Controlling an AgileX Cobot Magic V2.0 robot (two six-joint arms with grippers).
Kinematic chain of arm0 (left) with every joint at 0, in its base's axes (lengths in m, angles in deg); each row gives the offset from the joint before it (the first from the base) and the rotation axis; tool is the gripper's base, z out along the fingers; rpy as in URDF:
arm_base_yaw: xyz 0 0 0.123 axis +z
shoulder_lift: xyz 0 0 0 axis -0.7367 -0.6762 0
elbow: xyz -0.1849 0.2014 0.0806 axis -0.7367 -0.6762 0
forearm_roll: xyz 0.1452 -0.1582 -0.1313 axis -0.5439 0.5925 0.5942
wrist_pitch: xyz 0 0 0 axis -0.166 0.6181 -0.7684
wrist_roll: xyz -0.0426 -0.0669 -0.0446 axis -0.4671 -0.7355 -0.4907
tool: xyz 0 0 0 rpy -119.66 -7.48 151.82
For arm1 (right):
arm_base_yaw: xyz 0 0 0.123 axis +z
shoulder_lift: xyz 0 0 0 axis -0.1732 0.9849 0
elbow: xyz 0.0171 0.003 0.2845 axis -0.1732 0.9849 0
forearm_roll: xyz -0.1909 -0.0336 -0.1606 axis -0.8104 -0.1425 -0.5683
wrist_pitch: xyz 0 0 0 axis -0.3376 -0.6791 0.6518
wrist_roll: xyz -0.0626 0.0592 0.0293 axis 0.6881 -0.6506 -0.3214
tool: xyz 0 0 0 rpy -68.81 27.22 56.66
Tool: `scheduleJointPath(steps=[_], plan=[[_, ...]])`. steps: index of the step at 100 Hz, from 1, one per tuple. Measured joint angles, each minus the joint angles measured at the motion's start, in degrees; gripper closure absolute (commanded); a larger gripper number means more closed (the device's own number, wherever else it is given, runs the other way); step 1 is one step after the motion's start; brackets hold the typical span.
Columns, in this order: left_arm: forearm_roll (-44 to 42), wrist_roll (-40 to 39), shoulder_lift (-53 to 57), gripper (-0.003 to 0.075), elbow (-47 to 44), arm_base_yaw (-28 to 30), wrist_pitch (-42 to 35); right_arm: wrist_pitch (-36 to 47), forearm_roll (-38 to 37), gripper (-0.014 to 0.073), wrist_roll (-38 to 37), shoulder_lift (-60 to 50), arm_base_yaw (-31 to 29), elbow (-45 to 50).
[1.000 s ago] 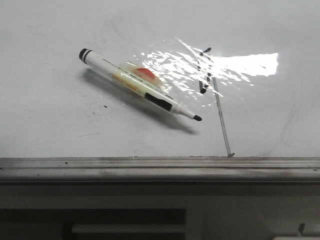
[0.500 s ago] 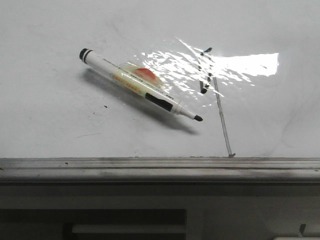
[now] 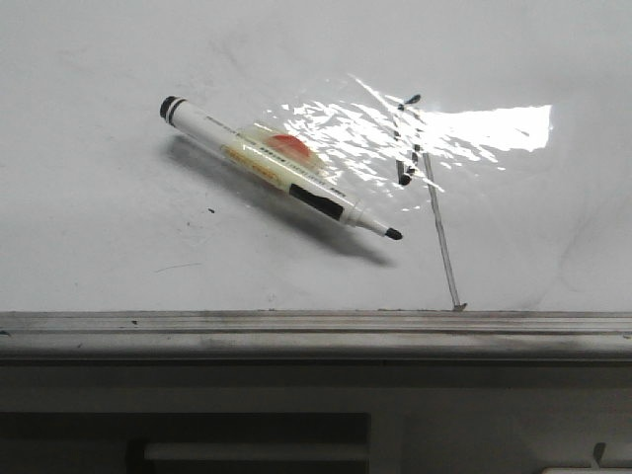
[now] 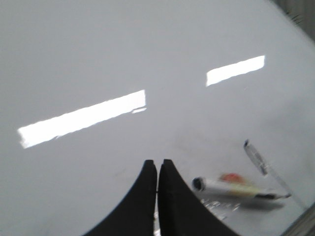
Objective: Write number 9 on whiteboard
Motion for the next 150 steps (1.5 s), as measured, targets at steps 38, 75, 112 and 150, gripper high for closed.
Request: scheduleJointPath(steps=[38,75,112,150], plan=[[-28.89,-35.43,8.98,0.0741,-17.18,20.22,-0.45,0.00,0.00,0.0644,0.00,0.00,0.00,0.00],[-31.68,-38.03,12.89,0.0741,-17.18,24.78,13.50,0.00,0.00,0.0644,0.00,0.00,0.00,0.00],[-31.64,-38.03,14.46,0.0741,-17.18,25.17,14.41,0.00,0.00,0.0644,0.00,0.00,0.00,0.00],[-31.72,-38.03,14.46,0.0741,-17.18,25.17,14.41,0.00,0.00,0.0644,0.00,0.00,0.00,0.00]])
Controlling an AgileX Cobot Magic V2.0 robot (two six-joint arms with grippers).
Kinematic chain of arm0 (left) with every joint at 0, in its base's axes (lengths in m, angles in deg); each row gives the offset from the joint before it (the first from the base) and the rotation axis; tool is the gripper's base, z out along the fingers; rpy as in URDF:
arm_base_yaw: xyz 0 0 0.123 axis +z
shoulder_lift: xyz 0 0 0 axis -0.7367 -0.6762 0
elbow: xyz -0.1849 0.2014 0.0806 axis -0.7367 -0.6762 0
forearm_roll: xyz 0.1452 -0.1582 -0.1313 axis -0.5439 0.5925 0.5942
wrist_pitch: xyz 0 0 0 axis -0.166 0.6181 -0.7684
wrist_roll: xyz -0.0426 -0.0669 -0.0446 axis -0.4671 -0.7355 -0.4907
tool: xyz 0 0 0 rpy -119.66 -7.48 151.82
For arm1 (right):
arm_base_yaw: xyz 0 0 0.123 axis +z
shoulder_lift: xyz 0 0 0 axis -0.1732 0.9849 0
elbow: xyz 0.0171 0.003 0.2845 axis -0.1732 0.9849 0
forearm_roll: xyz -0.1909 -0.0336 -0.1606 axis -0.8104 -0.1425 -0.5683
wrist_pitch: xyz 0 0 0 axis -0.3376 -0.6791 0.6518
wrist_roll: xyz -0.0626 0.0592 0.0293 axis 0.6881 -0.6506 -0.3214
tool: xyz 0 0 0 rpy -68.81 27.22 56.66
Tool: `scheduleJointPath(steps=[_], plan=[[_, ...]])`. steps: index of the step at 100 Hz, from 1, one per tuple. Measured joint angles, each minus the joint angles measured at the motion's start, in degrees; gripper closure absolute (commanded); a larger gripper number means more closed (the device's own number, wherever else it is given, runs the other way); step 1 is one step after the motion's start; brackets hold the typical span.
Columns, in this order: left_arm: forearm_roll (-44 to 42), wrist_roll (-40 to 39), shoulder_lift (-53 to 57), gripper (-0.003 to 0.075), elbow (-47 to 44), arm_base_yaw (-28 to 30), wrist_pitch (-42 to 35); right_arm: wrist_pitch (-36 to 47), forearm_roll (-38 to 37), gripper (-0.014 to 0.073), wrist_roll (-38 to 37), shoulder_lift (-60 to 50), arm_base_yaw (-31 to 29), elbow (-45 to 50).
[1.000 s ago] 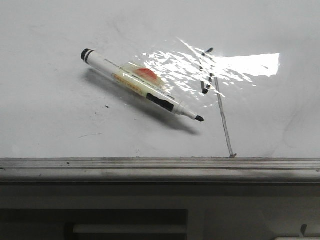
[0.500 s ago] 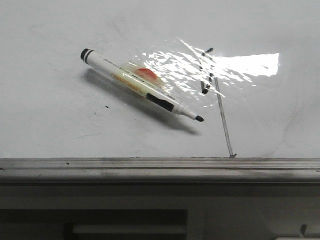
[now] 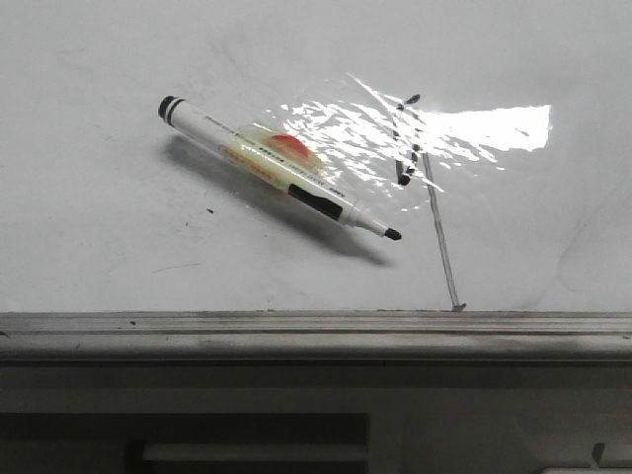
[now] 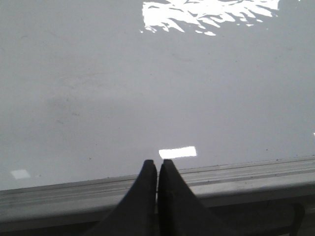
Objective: Write number 9 on whiteboard
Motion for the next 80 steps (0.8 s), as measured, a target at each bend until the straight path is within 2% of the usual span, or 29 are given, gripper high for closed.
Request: scheduleJointPath(steps=[21,34,39,44,58,65,70,80], plan=[[0.00,0.00,0.00,0.0741,0.00,0.00,0.00,0.44,0.00,0.0644,0.00,0.00,0.00,1.82],[0.00,0.00,0.00,0.0741,0.00,0.00,0.00,4.37,-0.31,0.0644,-1.59,0.23,-0.28,6.42],[0.00,0.00,0.00,0.0741,0.00,0.00,0.00,6.22,-2.07,0.0644,-5.37,0.23,-1.22,8.89],[0.00,0.00,0.00,0.0741,0.00,0.00,0.00,7.71,-5.26,0.0644,-12.29,0.23,-2.92,11.60],[0.00,0.00,0.00,0.0741,0.00,0.00,0.00,9.32,-20.03,0.0644,-33.64,0.37,-11.32,19.13],[0.00,0.00,0.00,0.0741,0.00,0.00,0.00,7.68,-27.21,0.0644,-42.72,0.22,-16.03,20.04],[0.00,0.00,0.00,0.0741,0.00,0.00,0.00,6.05,-31.62,0.0644,-46.94,-0.60,-18.95,20.04],[0.00,0.00,0.17,0.0741,0.00,0.00,0.00,0.86,-34.98,0.0644,-50.52,-3.67,-23.65,20.04]])
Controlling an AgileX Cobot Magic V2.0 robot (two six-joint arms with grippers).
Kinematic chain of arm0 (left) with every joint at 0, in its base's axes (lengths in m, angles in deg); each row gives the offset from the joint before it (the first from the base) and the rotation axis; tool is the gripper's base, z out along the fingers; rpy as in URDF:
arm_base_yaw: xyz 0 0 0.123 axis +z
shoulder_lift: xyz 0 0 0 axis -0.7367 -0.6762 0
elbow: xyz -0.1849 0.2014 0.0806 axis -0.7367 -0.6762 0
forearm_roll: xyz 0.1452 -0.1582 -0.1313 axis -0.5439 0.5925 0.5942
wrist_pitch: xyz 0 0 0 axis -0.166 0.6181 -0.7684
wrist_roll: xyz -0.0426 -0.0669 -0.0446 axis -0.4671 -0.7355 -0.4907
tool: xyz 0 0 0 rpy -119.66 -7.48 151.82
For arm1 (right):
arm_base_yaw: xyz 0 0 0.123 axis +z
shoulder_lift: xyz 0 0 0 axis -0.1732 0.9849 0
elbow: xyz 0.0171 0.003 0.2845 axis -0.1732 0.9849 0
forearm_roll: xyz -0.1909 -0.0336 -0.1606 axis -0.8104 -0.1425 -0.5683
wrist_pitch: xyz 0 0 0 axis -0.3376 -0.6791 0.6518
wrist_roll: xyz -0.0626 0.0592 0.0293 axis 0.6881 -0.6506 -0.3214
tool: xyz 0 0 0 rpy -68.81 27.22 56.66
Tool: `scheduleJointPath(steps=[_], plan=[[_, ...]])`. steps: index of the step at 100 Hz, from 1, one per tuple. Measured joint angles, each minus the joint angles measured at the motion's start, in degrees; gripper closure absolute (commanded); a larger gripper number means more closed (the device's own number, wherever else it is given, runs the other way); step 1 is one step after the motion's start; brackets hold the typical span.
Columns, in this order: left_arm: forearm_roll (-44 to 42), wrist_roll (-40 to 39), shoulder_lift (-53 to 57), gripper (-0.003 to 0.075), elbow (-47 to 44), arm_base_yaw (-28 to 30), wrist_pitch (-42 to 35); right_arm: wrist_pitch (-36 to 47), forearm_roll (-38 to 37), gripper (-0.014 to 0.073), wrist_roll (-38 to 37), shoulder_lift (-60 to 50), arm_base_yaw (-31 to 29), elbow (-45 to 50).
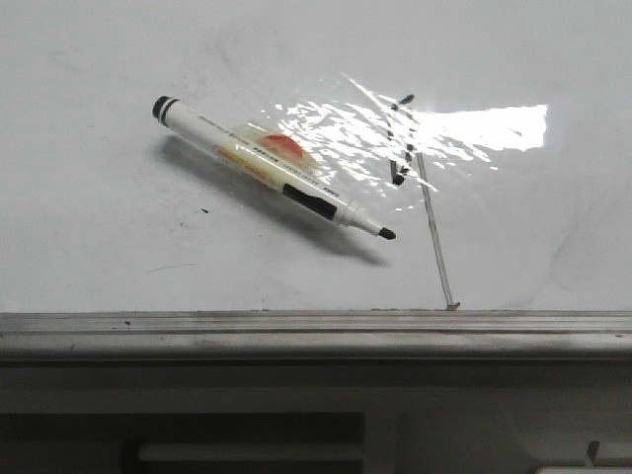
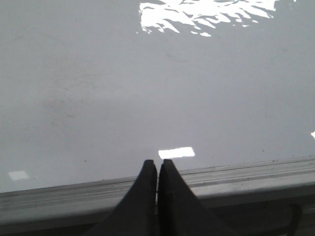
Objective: Write number 9 on whiteboard
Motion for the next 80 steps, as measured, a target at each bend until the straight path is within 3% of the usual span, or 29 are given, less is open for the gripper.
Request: scheduleJointPath(steps=[19,80], plan=[[0.00,0.00,0.00,0.0741,0.00,0.00,0.00,-12.89,-1.03,0.0644,-1.28,-8.25,-2.74,0.00],[0.00,0.00,0.03,0.0741,0.00,0.00,0.00,-13.02,-1.12,0.0644,-1.50,-8.61,-2.96,-0.10]])
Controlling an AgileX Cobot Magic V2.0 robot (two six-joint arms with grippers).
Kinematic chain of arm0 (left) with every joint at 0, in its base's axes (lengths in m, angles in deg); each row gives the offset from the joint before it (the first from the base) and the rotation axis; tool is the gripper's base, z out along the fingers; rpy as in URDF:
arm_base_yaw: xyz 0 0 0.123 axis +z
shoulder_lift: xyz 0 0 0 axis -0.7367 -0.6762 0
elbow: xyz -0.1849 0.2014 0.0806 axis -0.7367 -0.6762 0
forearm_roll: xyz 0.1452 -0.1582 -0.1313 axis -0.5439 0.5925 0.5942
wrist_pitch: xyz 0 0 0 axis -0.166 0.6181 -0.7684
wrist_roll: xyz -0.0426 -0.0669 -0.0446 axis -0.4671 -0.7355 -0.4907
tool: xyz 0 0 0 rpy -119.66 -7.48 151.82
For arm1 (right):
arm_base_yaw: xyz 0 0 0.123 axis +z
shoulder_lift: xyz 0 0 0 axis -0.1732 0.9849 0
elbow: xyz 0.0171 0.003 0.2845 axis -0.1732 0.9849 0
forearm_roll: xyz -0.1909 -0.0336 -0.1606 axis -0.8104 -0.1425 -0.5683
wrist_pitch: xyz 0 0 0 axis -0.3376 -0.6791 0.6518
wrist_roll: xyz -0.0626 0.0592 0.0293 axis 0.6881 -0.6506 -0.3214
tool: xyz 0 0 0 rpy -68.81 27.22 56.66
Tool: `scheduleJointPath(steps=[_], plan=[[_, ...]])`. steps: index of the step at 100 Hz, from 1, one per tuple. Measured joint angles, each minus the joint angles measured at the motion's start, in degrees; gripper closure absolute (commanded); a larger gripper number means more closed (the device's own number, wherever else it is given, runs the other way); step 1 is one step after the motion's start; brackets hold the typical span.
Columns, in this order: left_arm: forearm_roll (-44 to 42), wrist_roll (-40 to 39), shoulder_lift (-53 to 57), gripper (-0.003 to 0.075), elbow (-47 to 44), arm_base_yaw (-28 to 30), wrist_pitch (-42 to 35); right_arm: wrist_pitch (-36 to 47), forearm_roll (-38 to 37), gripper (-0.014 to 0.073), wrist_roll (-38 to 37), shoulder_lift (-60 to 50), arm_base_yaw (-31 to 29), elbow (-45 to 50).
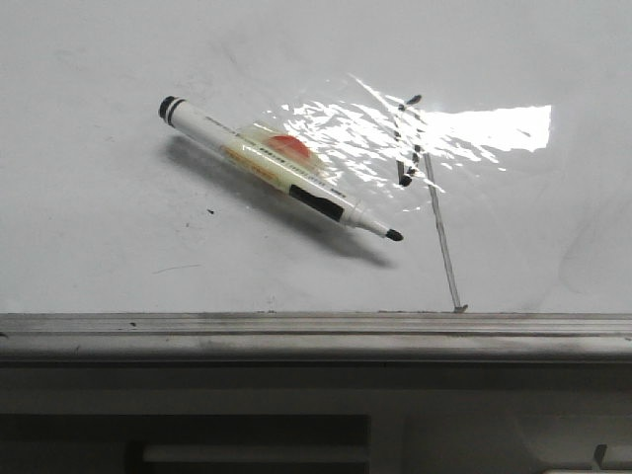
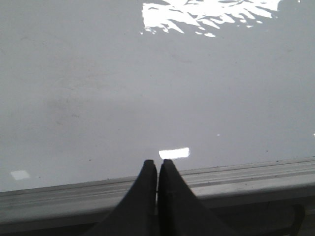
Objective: Write number 9 on whiteboard
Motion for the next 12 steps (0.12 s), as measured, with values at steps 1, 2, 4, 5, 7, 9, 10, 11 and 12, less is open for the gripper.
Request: scheduleJointPath(steps=[1,2,4,5,7,9,10,11,12], plan=[[0.00,0.00,0.00,0.0741,0.00,0.00,0.00,0.00,0.00,0.0644,0.00,0.00,0.00,0.00],[0.00,0.00,0.00,0.0741,0.00,0.00,0.00,0.00,0.00,0.0644,0.00,0.00,0.00,0.00],[0.00,0.00,0.00,0.0741,0.00,0.00,0.00,0.00,0.00,0.0644,0.00,0.00,0.00,0.00],[0.00,0.00,0.00,0.0741,0.00,0.00,0.00,0.00,0.00,0.0644,0.00,0.00,0.00,0.00],[0.00,0.00,0.00,0.0741,0.00,0.00,0.00,0.00,0.00,0.0644,0.00,0.00,0.00,0.00],[0.00,0.00,0.00,0.0741,0.00,0.00,0.00,0.00,0.00,0.0644,0.00,0.00,0.00,0.00],[0.00,0.00,0.00,0.0741,0.00,0.00,0.00,0.00,0.00,0.0644,0.00,0.00,0.00,0.00],[0.00,0.00,0.00,0.0741,0.00,0.00,0.00,0.00,0.00,0.0644,0.00,0.00,0.00,0.00],[0.00,0.00,0.00,0.0741,0.00,0.00,0.00,0.00,0.00,0.0644,0.00,0.00,0.00,0.00]])
